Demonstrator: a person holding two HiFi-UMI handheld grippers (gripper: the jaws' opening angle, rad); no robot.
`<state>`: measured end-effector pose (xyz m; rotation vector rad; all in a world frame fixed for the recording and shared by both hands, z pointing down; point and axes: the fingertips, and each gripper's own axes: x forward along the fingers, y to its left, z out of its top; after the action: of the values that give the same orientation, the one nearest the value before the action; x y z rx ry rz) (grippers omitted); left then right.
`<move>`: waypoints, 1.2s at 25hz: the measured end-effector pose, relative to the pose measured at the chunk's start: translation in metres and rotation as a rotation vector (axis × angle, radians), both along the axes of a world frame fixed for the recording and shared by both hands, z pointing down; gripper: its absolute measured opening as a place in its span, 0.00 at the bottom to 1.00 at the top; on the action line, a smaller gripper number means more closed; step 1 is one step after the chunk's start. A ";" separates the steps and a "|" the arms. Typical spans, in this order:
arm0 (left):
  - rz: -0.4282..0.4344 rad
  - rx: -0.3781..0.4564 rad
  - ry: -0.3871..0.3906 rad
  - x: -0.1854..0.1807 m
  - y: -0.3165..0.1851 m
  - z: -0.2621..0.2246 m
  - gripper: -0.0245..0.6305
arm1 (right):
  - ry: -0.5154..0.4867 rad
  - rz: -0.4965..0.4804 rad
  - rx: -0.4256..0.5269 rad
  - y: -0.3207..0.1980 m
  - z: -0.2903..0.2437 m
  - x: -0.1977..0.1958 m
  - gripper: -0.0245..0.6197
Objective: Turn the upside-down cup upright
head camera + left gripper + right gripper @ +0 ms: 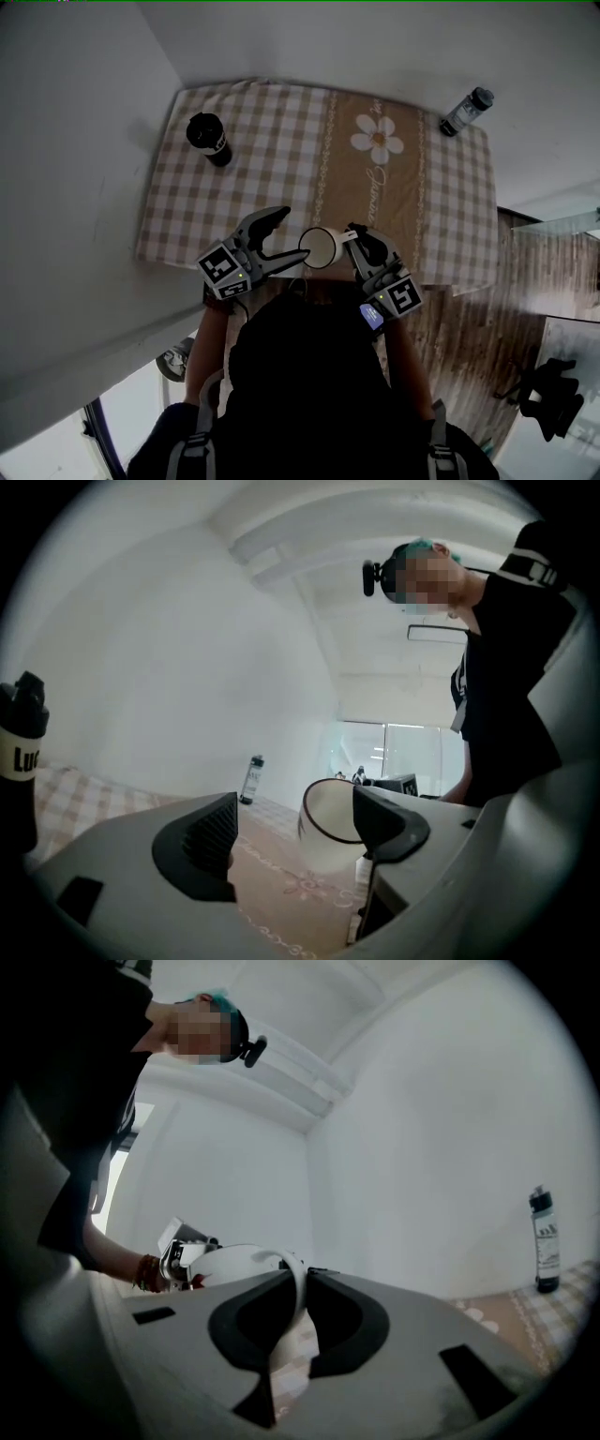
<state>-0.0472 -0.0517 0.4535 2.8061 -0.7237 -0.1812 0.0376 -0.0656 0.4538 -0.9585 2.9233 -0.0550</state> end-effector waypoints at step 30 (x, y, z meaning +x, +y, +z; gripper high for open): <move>0.027 0.077 -0.491 0.046 0.001 0.064 0.09 | 0.430 -0.016 0.309 0.021 0.015 -0.034 0.09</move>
<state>-0.0008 -0.0503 0.5175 2.9577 -0.7865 0.5129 0.0036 -0.0442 0.4687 -0.9973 3.1709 0.6611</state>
